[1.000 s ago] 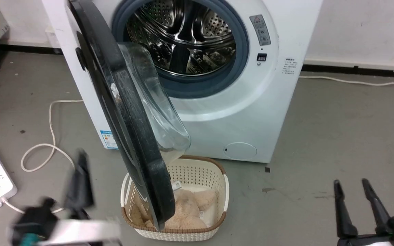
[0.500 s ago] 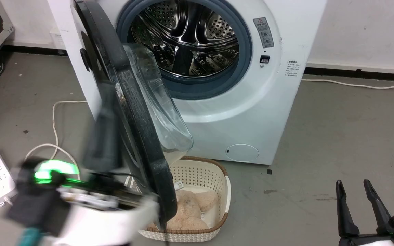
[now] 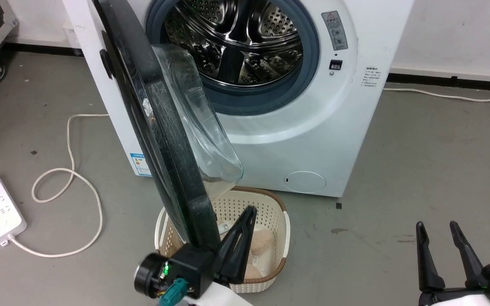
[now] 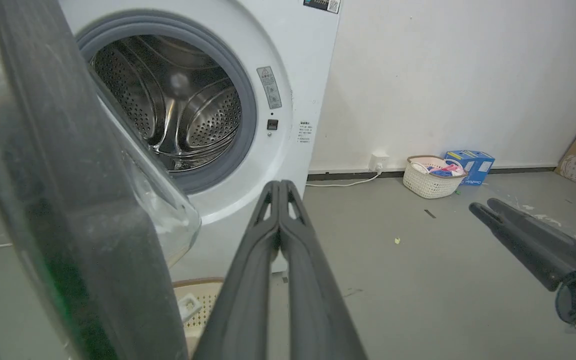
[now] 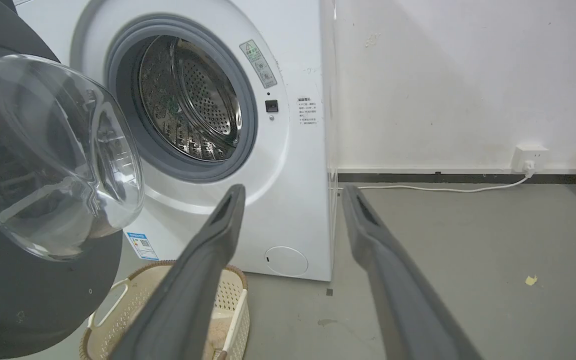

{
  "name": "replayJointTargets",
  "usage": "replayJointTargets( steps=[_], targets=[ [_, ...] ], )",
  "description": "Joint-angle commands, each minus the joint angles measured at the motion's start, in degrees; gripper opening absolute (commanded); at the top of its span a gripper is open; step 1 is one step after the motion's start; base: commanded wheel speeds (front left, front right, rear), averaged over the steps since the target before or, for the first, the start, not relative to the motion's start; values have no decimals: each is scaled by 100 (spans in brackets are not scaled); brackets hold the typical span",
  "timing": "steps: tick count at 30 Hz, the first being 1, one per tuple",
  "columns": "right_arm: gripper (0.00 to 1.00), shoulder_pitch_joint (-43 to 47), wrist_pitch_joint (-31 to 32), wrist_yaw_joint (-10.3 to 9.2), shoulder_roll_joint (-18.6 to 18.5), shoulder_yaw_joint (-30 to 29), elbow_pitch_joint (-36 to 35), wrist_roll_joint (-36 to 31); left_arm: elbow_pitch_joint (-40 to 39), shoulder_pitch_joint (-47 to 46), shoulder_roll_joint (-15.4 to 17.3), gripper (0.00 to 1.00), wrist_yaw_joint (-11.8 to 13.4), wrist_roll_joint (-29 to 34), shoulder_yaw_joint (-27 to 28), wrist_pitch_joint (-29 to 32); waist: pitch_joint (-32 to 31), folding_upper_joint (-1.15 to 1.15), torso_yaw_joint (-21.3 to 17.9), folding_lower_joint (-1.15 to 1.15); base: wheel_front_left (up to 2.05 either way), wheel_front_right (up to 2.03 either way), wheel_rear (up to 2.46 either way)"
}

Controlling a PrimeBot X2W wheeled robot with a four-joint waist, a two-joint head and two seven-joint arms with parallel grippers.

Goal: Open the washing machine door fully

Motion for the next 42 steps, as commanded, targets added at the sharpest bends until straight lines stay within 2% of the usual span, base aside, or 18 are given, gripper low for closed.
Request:
replayJointTargets(
  steps=[1, 9, 15, 19, 24, 32, 42],
  targets=[
    [100, -74, -25, -4, 17, 10, 15, 16, 78, 42, -10, 0, 13, -55, -5, -36, 18, 0, 6, 0, 0, 0, 0],
    [100, -152, -25, -4, 17, 76, 44, 4, 1274, -61, 69, 0, 92, -219, 294, -355, 186, 0, 65, 0, 0, 0, 0],
    [100, -157, -25, -4, 17, 71, 75, -22, 1656, -106, 115, 0, 140, -304, 467, -633, 275, 0, 272, 0, 0, 0, 0],
    [100, -132, -25, -4, 17, 109, 136, -32, 1728, -88, 120, 0, 150, -316, 456, -736, 258, 0, 563, 0, 0, 0, 0],
    [100, -99, -25, -4, 17, 80, 179, -31, 1683, -59, 121, 0, 179, -333, 432, -786, 195, 0, 1111, 0, 0, 0, 0],
    [100, -209, -25, -4, 17, 255, 268, -140, 1611, -88, 173, 0, 299, -552, 724, -903, 378, 0, 1922, 0, 0, 0, 0],
    [100, -509, 185, -4, 17, 289, 216, -493, 1850, -645, 542, 0, 486, -1090, 1795, -1039, 1147, 0, 2209, 0, 0, 0, 0]
  ],
)
